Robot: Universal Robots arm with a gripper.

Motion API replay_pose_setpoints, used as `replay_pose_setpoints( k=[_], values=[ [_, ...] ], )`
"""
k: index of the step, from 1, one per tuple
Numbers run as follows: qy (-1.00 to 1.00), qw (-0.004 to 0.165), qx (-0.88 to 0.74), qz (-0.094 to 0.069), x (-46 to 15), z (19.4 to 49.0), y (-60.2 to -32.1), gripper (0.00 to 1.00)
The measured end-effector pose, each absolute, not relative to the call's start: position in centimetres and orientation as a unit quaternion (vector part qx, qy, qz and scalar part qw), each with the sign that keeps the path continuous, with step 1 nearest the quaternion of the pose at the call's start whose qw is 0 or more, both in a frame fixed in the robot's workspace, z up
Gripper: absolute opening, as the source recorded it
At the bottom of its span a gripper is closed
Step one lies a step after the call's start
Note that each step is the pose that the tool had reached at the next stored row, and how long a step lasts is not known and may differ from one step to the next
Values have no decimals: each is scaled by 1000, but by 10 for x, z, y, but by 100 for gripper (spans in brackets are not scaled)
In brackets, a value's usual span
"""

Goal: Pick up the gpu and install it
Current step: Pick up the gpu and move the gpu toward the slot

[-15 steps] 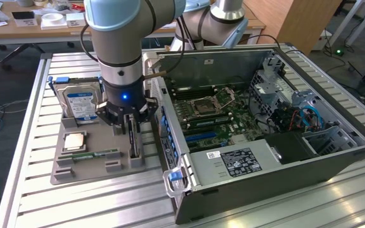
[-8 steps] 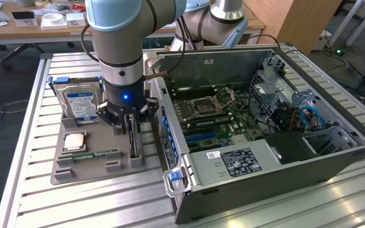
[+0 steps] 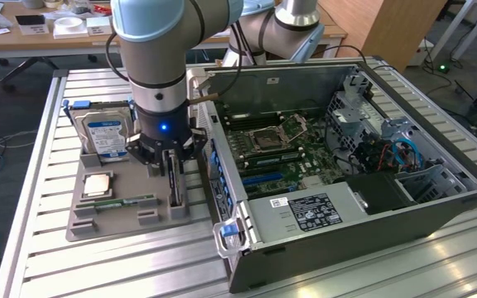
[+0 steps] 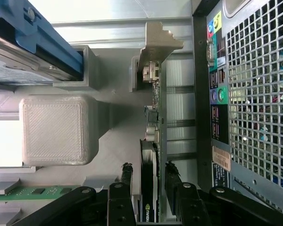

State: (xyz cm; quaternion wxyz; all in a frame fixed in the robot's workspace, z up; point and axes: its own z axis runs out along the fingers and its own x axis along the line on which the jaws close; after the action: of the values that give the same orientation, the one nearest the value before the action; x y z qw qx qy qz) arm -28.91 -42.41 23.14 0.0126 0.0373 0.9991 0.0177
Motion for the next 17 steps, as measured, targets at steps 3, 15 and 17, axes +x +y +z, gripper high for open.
replay_pose_setpoints(
  k=[3,15,17],
  values=[
    [999,13,37,18,-289,231,-424,42],
    [999,13,37,18,-290,231,-424,42],
    [999,13,37,18,-290,231,-424,42]
  ],
)
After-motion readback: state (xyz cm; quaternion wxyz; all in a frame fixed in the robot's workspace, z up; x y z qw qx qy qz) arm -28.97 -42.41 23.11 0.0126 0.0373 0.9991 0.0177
